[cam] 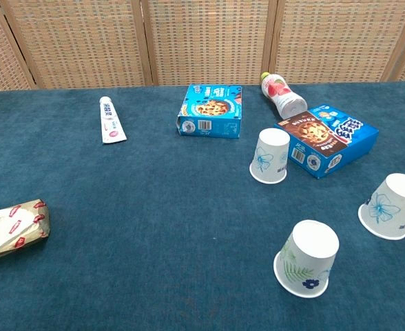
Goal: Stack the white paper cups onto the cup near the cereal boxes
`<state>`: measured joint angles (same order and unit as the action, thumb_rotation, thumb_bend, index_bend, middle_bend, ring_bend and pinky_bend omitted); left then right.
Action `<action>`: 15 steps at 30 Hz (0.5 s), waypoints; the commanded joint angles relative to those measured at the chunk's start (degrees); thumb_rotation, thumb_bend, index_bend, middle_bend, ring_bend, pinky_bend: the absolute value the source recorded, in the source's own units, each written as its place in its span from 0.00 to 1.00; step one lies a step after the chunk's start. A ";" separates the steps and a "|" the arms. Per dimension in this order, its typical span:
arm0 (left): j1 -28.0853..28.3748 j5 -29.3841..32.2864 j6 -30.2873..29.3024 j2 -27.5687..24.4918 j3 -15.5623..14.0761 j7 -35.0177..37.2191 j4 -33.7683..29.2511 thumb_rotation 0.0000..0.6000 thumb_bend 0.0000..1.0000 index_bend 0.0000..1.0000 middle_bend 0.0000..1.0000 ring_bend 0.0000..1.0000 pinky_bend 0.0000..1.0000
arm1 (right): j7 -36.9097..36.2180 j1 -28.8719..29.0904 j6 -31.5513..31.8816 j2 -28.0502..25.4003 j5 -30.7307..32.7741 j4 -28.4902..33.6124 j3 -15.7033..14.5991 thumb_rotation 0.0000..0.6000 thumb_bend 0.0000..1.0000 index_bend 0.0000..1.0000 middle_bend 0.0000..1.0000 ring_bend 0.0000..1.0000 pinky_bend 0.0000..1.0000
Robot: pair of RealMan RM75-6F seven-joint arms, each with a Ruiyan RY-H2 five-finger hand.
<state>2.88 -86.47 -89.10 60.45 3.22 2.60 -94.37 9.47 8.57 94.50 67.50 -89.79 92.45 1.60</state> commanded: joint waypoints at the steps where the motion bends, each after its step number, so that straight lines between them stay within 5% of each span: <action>1: 0.05 -0.08 0.11 0.03 -0.08 -0.12 -0.06 1.00 0.17 0.00 0.00 0.00 0.00 | 0.21 -0.19 -0.48 0.11 0.22 0.07 0.27 1.00 0.00 0.00 0.00 0.00 0.00; 9: -0.13 -0.49 -0.43 0.13 -0.10 0.24 -0.01 1.00 0.17 0.00 0.00 0.00 0.00 | -3.13 1.57 -4.32 -0.76 -4.41 1.66 -1.66 1.00 0.00 0.00 0.00 0.00 0.00; 15: 0.27 -0.51 0.11 0.23 0.00 -0.16 0.00 1.00 0.17 0.00 0.00 0.00 0.00 | -12.38 8.98 -16.08 -2.91 -12.18 4.68 -5.40 1.00 0.00 0.04 0.11 0.03 0.09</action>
<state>3.13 -86.99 -89.00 60.68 3.20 2.46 -94.35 1.25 13.68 83.87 65.81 -98.38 95.38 -1.76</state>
